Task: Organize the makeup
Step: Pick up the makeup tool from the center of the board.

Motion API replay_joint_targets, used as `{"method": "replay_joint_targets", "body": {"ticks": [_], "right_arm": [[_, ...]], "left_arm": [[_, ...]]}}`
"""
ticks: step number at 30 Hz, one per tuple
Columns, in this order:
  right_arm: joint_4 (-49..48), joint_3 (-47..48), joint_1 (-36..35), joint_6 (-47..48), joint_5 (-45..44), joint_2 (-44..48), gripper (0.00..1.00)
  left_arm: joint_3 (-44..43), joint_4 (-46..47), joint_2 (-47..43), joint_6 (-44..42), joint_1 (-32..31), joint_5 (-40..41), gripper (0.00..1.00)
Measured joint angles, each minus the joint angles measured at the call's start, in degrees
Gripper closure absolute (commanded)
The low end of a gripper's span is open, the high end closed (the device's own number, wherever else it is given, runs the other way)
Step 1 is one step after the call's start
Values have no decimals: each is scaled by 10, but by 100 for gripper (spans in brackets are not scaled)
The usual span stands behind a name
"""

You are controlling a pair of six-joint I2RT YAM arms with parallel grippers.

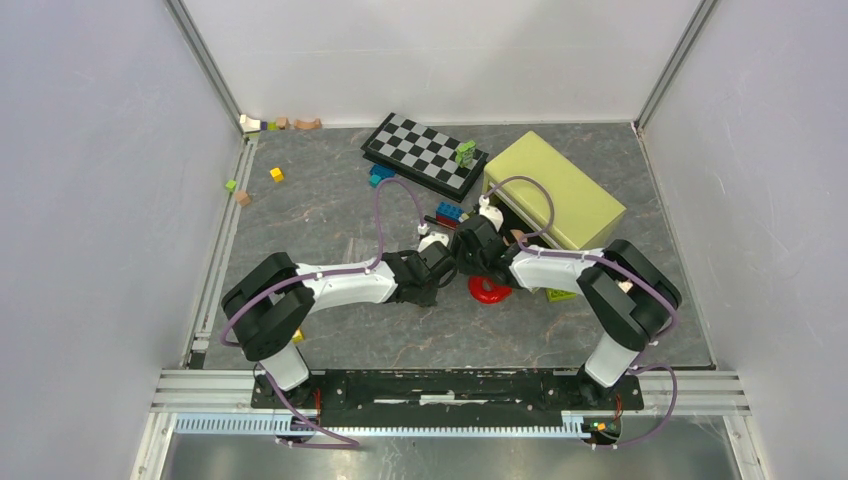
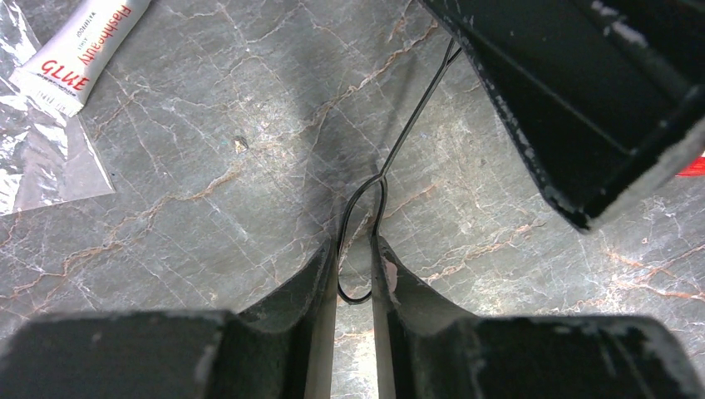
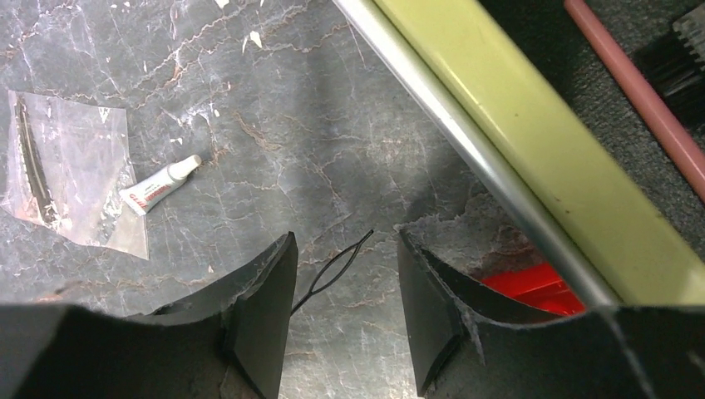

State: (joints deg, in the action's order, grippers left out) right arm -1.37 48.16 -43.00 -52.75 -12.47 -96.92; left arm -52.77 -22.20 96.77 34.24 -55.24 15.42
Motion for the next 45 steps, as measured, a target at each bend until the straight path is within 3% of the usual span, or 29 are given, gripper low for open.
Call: {"method": "replay_joint_targets", "body": {"ticks": [9, 21, 27, 37, 45], "right_arm": [[-38, 1, 0, -10, 2, -17, 54], [-68, 1, 8, -25, 22, -38, 87], [-82, -6, 11, -26, 30, -40, 99], [-110, -24, 12, -18, 39, -33, 100], [-104, -24, 12, 4, 40, 17, 100]], "left_arm": [[-1, -1, 1, 0, 0, 0, 74], [-1, 0, 1, 0, 0, 0, 75], [-1, 0, 2, 0, 0, 0, 74], [-4, 21, -4, 4, -5, -21, 23], [3, -23, -36, 4, -1, -32, 9]]}}
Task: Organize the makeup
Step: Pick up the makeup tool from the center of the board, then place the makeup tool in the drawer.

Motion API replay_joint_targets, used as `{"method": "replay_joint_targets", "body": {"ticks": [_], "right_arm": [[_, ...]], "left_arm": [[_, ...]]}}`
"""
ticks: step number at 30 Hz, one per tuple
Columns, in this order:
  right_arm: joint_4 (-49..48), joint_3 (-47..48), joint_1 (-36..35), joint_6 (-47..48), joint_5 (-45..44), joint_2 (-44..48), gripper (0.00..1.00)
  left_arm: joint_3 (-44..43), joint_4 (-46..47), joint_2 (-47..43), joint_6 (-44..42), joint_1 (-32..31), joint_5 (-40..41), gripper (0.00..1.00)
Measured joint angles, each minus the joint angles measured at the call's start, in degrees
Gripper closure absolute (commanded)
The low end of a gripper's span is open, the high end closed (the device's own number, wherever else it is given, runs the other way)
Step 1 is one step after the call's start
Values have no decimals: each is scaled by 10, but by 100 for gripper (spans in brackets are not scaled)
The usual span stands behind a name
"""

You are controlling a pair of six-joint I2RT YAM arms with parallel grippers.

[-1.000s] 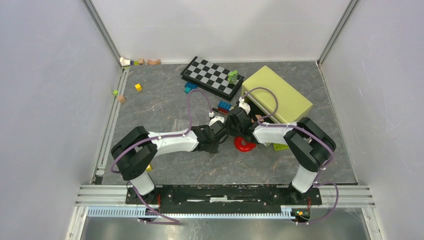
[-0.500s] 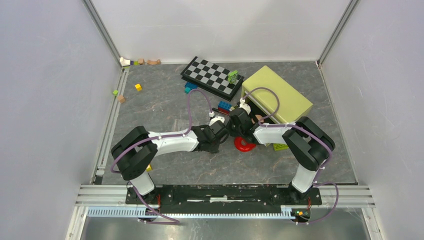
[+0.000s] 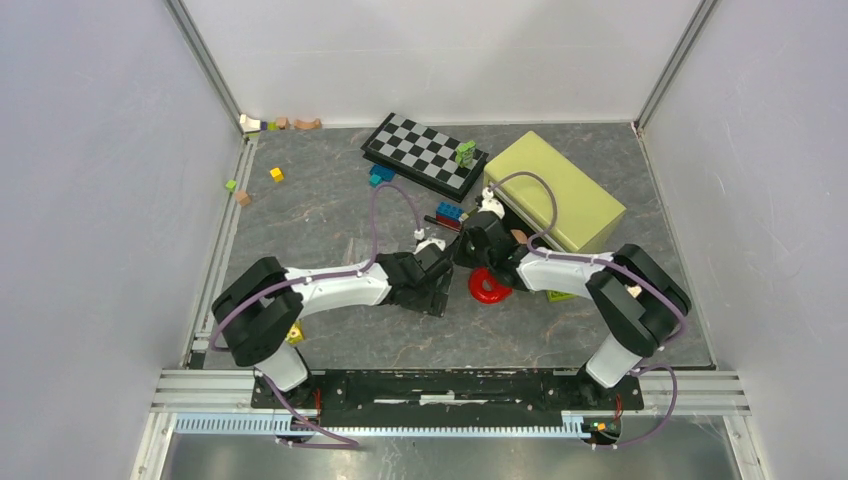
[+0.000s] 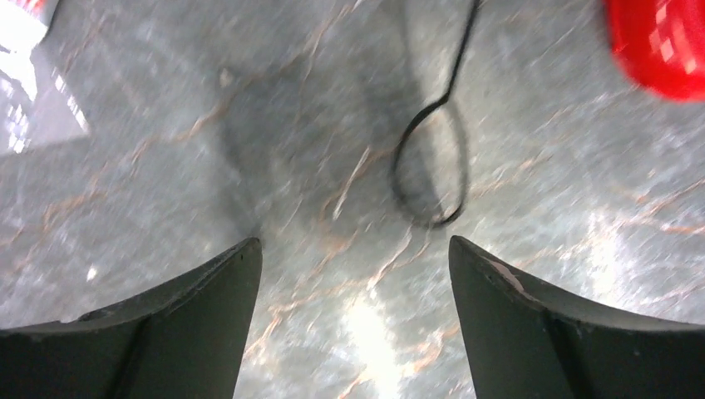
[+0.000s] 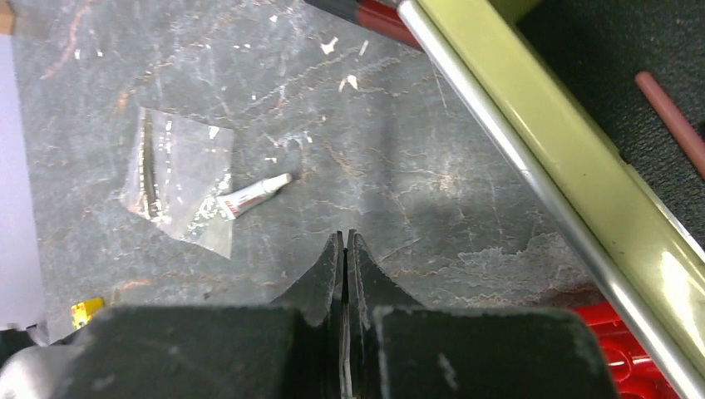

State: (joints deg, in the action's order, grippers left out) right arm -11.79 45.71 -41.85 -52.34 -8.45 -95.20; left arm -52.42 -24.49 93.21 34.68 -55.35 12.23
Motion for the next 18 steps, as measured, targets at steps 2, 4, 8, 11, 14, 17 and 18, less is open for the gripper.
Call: {"method": "replay_joint_targets", "body": {"ticks": [2, 4, 8, 11, 14, 17, 18], "right_arm": [[4, 0, 0, 8, 0, 16, 100], [10, 4, 0, 18, -1, 28, 100], [43, 27, 0, 53, -11, 52, 100], [77, 59, 0, 104, -24, 79, 100], [122, 111, 0, 177, -45, 100, 100], [171, 167, 0, 266, -73, 113, 100], [186, 183, 0, 296, -81, 117, 100]], "left_arm": [[7, -27, -18, 0, 0, -2, 7], [11, -49, -48, 0, 1, -2, 6], [13, -63, -130, 0, 0, 9, 2], [18, -61, -192, -1, 1, 28, 0], [25, -61, -226, -1, 5, 44, 0], [35, -63, -228, 0, 10, 54, 0], [41, -64, -228, 0, 10, 57, 0]]}}
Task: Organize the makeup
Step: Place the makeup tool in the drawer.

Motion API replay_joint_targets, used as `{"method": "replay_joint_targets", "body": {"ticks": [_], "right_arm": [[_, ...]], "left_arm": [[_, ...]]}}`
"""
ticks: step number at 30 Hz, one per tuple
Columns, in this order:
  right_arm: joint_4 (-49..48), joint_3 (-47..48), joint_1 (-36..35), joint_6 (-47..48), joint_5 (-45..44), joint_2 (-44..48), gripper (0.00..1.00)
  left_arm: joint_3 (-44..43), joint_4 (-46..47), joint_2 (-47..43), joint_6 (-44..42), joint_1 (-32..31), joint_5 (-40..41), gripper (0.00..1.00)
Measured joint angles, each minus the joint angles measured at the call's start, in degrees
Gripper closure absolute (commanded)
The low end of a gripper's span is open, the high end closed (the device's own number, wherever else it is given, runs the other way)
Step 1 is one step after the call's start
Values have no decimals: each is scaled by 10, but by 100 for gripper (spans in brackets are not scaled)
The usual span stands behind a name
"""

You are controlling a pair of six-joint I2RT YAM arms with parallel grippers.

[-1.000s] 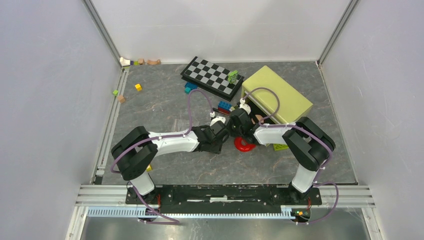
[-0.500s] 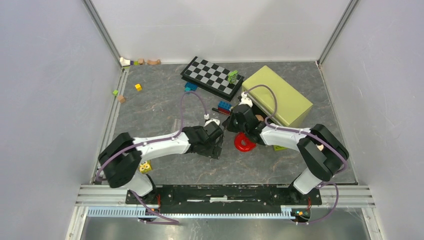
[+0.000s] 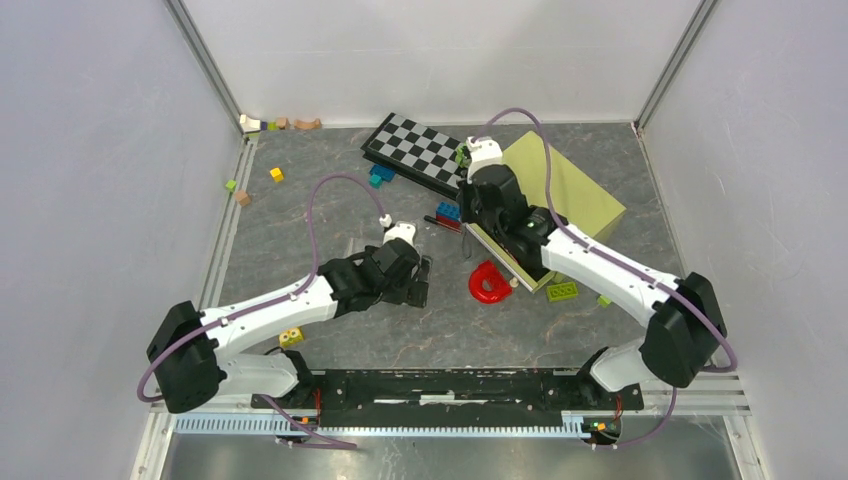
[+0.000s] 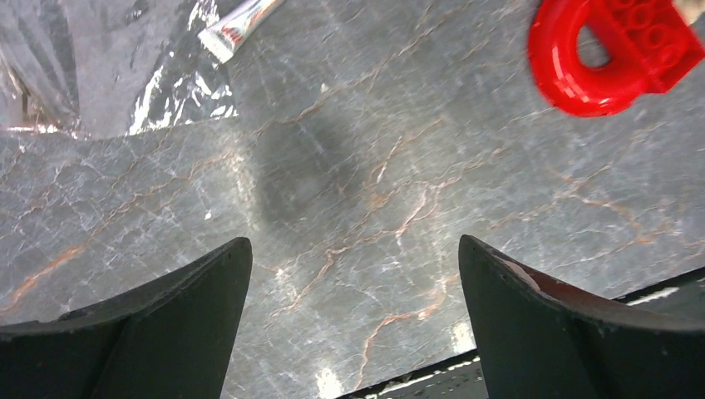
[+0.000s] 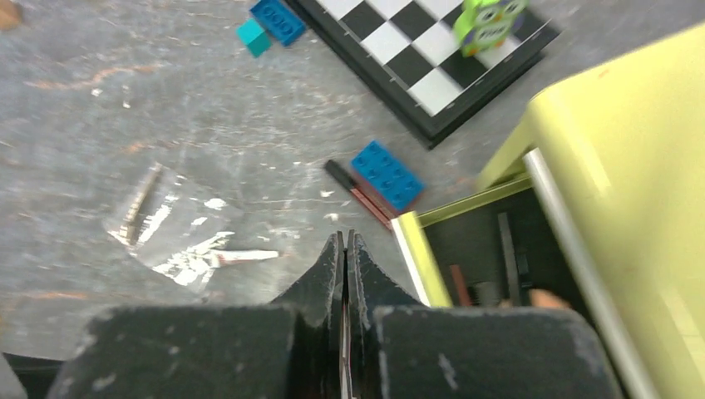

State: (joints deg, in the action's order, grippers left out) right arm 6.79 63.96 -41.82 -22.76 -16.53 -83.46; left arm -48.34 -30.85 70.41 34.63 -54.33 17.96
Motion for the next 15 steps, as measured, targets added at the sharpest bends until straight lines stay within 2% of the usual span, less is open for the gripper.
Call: {"method": "replay_joint_targets", "body": {"ticks": [8, 15], "right_arm": [[140, 103, 0, 228, -65, -17, 100], [195, 99, 1, 333, -165, -100, 100]], "left_arm": [[26, -5, -1, 1, 3, 18, 0], [27, -5, -1, 1, 3, 26, 0]]}}
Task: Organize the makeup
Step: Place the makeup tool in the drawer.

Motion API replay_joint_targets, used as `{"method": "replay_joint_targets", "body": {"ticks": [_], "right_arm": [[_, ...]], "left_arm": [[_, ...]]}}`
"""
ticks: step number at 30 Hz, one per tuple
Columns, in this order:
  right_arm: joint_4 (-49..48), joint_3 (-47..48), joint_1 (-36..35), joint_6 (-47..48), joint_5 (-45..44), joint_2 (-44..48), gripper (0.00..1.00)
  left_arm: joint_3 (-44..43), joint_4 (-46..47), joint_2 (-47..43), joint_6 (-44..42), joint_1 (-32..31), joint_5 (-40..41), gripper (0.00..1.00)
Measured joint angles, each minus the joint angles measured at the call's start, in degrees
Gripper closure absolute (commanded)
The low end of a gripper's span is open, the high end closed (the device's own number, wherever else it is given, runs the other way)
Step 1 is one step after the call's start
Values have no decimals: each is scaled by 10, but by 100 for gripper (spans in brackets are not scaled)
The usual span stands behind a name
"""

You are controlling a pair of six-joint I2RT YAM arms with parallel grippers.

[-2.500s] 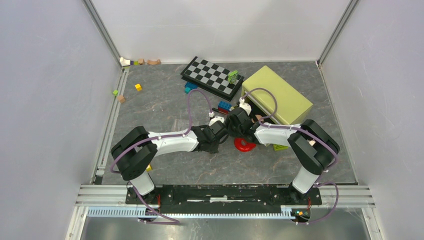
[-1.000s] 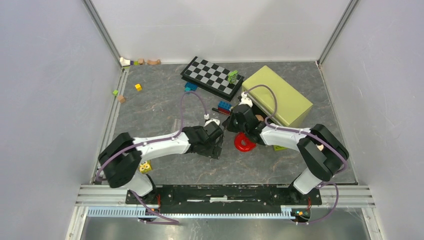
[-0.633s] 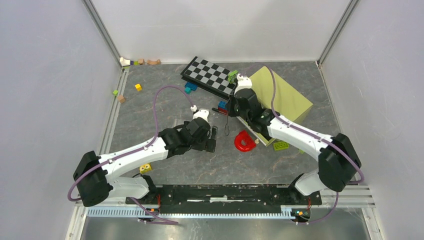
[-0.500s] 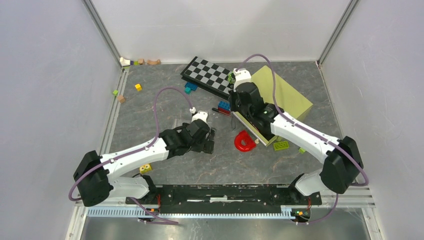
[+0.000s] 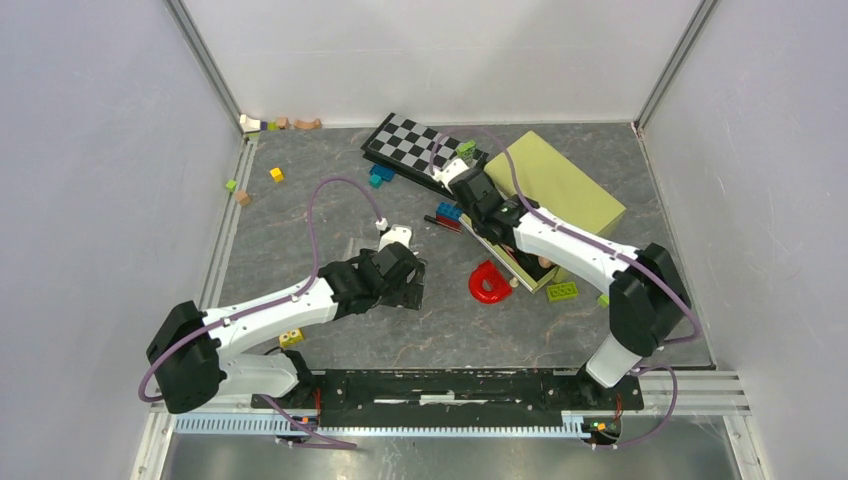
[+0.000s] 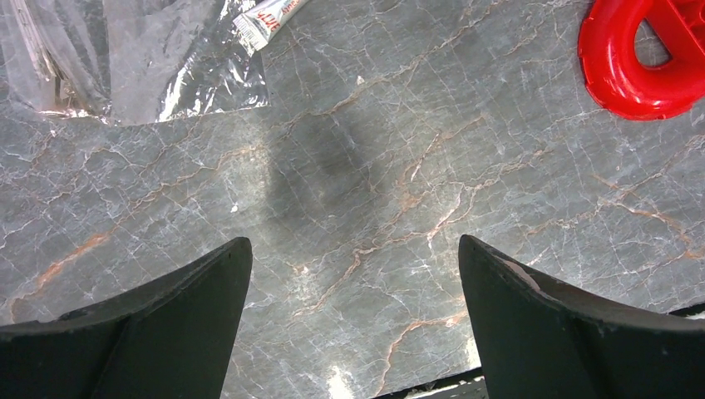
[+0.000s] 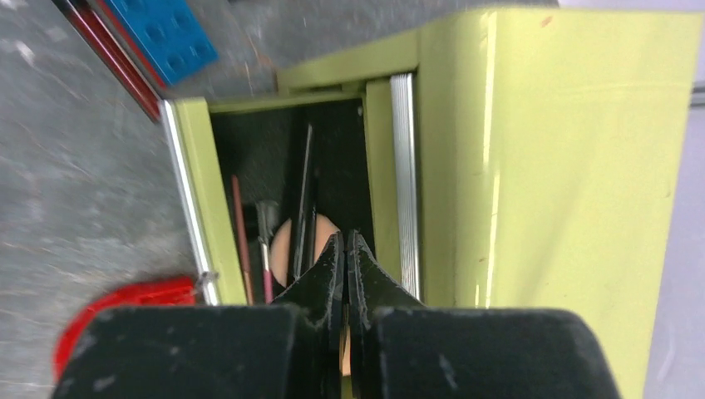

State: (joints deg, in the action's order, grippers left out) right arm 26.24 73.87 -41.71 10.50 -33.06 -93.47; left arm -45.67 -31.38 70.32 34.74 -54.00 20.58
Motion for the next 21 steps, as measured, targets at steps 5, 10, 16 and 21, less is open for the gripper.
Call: {"method": "replay_joint_targets", "body": {"ticks": [5, 10, 16, 21], "right_arm": [[7, -33, 2, 36, -22, -19, 99], [-13, -49, 8, 63, -17, -36, 97], [-48, -64, 20, 89, -14, -71, 96], [-66, -75, 37, 96, -2, -79, 86]], "left_arm": [[2, 0, 0, 6, 0, 3, 0], [7, 0, -2, 10, 0, 3, 0], [10, 0, -3, 11, 0, 3, 0], [10, 0, -2, 11, 0, 3, 0]]}}
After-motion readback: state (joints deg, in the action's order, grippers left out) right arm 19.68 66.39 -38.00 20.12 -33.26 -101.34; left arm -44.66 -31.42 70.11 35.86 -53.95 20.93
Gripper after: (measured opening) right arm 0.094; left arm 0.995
